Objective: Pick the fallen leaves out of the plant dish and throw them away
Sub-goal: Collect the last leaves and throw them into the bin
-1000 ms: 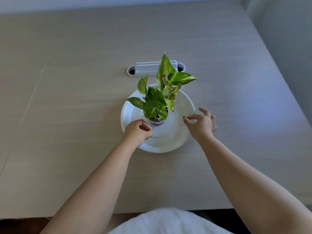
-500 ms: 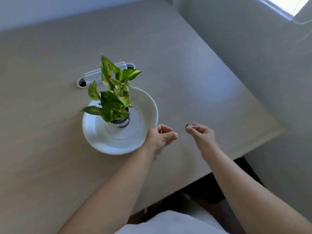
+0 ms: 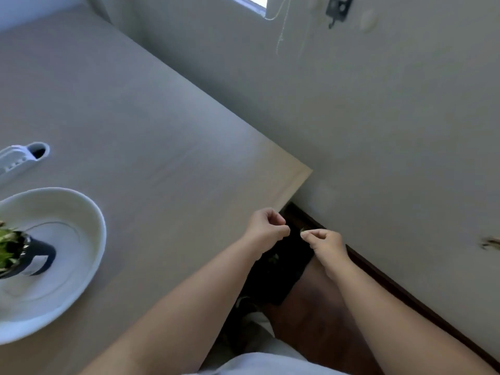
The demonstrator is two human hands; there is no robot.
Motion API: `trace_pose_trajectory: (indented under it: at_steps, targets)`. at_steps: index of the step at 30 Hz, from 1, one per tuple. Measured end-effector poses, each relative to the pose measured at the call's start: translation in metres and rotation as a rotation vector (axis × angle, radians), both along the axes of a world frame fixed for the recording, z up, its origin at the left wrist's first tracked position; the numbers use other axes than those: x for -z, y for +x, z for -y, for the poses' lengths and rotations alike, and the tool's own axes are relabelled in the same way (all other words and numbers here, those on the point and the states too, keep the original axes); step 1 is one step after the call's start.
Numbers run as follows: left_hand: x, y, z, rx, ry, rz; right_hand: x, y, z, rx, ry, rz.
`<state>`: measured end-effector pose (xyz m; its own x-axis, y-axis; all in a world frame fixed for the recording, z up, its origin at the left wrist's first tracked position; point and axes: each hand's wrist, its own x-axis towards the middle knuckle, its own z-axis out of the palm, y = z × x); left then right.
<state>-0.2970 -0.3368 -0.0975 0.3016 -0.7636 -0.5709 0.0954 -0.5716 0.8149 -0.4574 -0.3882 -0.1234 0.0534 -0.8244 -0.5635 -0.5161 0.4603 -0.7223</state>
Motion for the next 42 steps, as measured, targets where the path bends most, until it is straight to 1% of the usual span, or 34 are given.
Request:
trace_pose_trajectory:
  at_steps: [2,5,9,11,14,19,23,27,29,34,38,39,42]
  targets:
    - [0.007,-0.021,0.019,0.059,0.011,0.090,0.006,-0.018,0.012,-0.007,0.019,-0.030]
    - [0.016,-0.034,0.032,0.066,0.042,0.210,0.014,-0.026,0.027,-0.053,0.075,-0.047]
    - [0.030,-0.044,0.038,0.120,0.100,0.251,0.024,-0.034,0.045,-0.012,0.165,-0.116]
    - [0.032,-0.048,0.041,0.156,0.107,0.265,0.024,-0.038,0.051,-0.039,0.133,-0.141]
    - [0.031,-0.053,0.044,0.152,0.100,0.257,0.020,-0.043,0.059,-0.057,0.066,-0.165]
    - [0.027,-0.049,0.047,0.156,0.039,0.319,0.019,-0.044,0.064,-0.057,0.009,-0.152]
    - [0.015,-0.038,0.040,0.077,0.001,0.312,0.017,-0.032,0.058,-0.014,-0.043,-0.136]
    - [0.003,-0.015,0.016,-0.042,0.020,0.133,0.004,0.001,0.051,0.052,-0.045,0.078]
    - [-0.001,0.003,-0.004,-0.146,0.026,0.105,-0.001,0.025,0.046,0.039,-0.042,0.158]
    - [-0.007,0.051,-0.071,-0.457,0.043,0.067,-0.012,0.094,0.010,-0.180,-0.019,0.271]
    - [-0.006,0.087,-0.126,-0.703,0.064,0.072,-0.014,0.148,-0.029,-0.351,0.053,0.370]
    - [-0.005,0.093,-0.139,-0.743,0.071,0.060,-0.014,0.159,-0.037,-0.390,0.077,0.381]
    - [-0.005,0.105,-0.159,-0.747,0.133,0.009,-0.010,0.179,-0.044,-0.434,0.115,0.364]
